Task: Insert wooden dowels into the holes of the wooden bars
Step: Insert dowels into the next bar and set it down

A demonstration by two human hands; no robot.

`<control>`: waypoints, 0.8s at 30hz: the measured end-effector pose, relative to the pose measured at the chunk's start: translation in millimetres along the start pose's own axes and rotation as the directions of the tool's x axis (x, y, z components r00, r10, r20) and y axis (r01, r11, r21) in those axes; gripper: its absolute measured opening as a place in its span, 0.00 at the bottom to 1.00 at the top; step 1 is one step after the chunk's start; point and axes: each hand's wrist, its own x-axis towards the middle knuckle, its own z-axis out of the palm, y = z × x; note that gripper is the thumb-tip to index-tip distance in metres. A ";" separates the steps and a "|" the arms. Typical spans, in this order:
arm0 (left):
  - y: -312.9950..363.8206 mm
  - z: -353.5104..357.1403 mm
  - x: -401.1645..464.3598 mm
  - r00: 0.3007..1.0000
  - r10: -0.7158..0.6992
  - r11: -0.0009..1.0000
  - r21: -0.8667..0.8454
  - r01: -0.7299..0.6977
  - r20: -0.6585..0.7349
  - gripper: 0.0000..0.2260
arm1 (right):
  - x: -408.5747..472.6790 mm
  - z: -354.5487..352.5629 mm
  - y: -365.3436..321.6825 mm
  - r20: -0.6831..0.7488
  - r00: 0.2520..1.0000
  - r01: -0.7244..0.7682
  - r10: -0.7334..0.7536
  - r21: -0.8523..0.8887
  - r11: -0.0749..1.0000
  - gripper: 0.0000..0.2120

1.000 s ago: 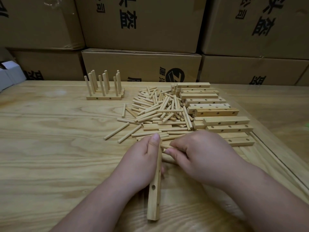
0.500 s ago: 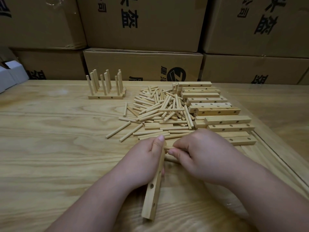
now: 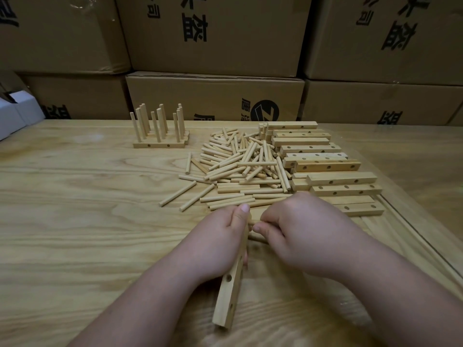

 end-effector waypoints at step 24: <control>0.5 -2.4 0.4 0.999 -0.003 1.000 -0.004 0.003 0.047 0.20 | 0.1 9.5 16.5 0.006 0.999 0.040 -0.042 0.228 0.973 0.17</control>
